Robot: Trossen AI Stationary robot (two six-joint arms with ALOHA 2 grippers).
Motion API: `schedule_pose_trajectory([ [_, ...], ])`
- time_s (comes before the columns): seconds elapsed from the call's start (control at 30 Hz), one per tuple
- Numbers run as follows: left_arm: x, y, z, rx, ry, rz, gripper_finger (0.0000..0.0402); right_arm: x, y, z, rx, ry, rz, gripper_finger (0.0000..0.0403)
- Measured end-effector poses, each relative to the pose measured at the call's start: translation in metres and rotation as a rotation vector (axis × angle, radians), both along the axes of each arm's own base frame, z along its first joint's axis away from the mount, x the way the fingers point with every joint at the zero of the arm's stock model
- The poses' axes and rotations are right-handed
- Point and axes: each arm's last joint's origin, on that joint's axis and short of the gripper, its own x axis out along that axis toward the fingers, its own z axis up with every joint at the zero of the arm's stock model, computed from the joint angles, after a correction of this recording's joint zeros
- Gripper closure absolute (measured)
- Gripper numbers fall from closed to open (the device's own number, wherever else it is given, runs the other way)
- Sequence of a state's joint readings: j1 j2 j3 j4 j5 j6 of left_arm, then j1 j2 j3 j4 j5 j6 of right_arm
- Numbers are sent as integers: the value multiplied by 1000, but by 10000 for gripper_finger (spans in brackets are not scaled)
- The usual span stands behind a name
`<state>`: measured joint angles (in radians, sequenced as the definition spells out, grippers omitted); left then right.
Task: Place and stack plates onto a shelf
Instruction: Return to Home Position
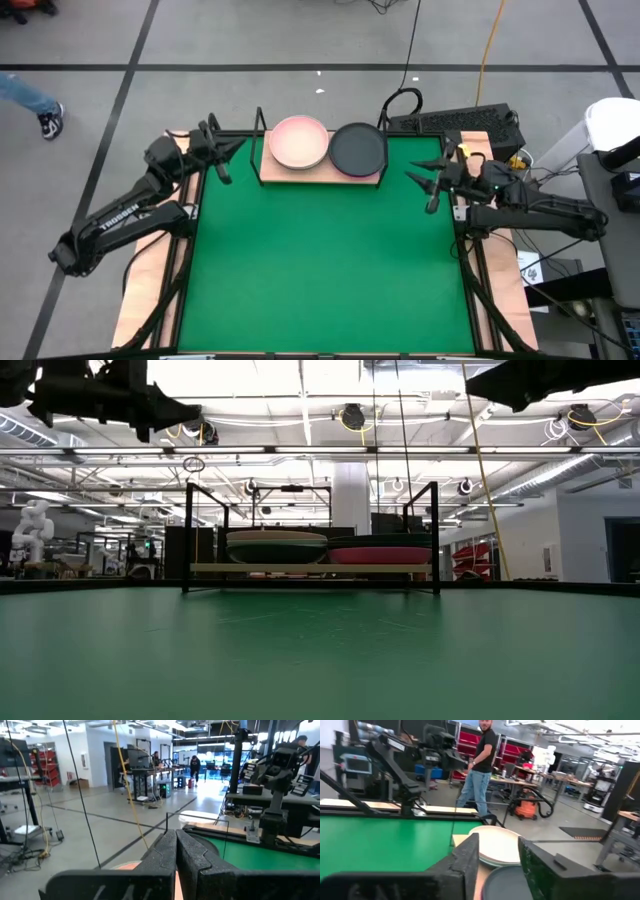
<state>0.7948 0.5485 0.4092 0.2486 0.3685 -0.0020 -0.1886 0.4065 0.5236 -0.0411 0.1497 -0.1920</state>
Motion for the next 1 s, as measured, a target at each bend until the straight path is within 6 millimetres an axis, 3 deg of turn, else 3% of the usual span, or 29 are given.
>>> schedule_pose_trajectory([
  [0.33,-13,-17,7,38,-58,-118,396,-17,4,-2,47,-1,24,398],
  [0.67,-43,-49,8,89,-90,-123,395,-42,13,2,39,-148,162,402],
  [1.0,-59,-64,-3,89,-54,-118,394,-37,12,-44,49,-241,167,403],
])
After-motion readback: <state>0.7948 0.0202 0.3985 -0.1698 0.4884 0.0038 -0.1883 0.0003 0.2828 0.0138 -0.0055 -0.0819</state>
